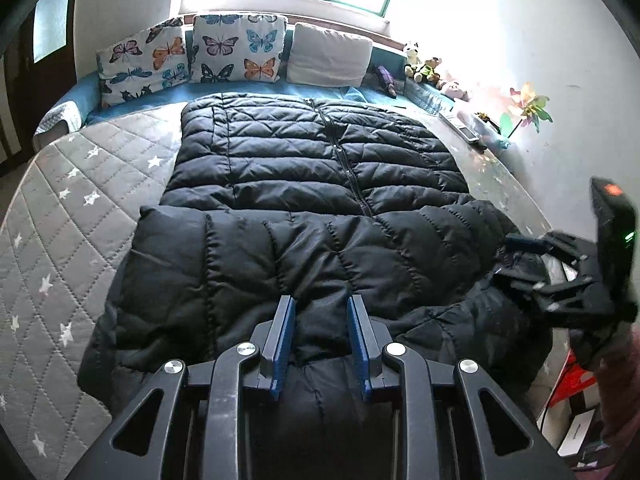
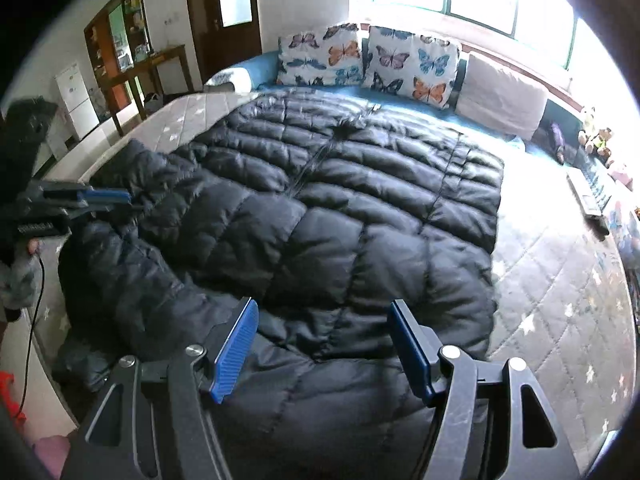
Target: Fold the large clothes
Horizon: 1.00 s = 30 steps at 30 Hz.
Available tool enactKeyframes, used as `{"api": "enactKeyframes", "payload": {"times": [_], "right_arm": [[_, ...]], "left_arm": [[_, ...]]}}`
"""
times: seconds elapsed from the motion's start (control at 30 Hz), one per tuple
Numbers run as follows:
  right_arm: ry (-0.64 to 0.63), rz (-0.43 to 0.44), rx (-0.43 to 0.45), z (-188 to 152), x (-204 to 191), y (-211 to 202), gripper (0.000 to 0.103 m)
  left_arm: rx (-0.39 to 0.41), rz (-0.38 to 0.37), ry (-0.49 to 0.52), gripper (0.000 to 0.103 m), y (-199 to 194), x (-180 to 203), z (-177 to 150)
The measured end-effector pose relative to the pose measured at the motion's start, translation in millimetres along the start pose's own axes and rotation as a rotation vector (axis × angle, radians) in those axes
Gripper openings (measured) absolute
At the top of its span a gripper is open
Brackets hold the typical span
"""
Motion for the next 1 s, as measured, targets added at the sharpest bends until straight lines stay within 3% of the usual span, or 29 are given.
{"api": "enactKeyframes", "payload": {"times": [0.17, 0.3, 0.5, 0.57, 0.73, 0.9, 1.0], "right_arm": [[-0.012, -0.017, 0.003, -0.4, -1.4, -1.3, 0.073], [-0.022, 0.012, 0.038, 6.8, -9.4, -20.1, 0.073], [-0.067, 0.005, 0.009, -4.4, -15.2, -11.3, 0.073], [-0.059, 0.008, -0.034, -14.4, -11.8, 5.0, 0.074], [-0.05, 0.01, -0.041, -18.5, -10.0, 18.4, 0.076], [-0.084, -0.016, -0.01, -17.8, -13.3, -1.2, 0.075], [-0.128, -0.01, 0.036, -19.5, -18.5, -28.3, 0.075]], "left_arm": [[0.071, 0.019, 0.02, 0.03, -29.0, -3.9, 21.3], [0.078, 0.043, 0.008, 0.03, -32.8, -21.8, 31.1], [-0.012, 0.054, -0.014, 0.03, -1.7, -44.2, 6.4], [-0.014, 0.031, -0.03, 0.03, 8.1, -47.4, -2.7], [-0.005, -0.007, -0.064, 0.03, 17.7, -52.9, -12.9], [-0.019, 0.035, -0.053, 0.03, -0.1, -42.5, -12.7], [0.007, -0.009, -0.024, 0.03, -33.0, -18.6, -16.9]]}}
Point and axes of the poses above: each gripper's, at about its wrist camera, not at the fingertips, and y roughly the way its jaws point, x to its right, z to its top, the point moved 10 cm from there along y, roughly the way its jaws point, and after that the axes turned 9 degrees about y, right-handed, at the moved point
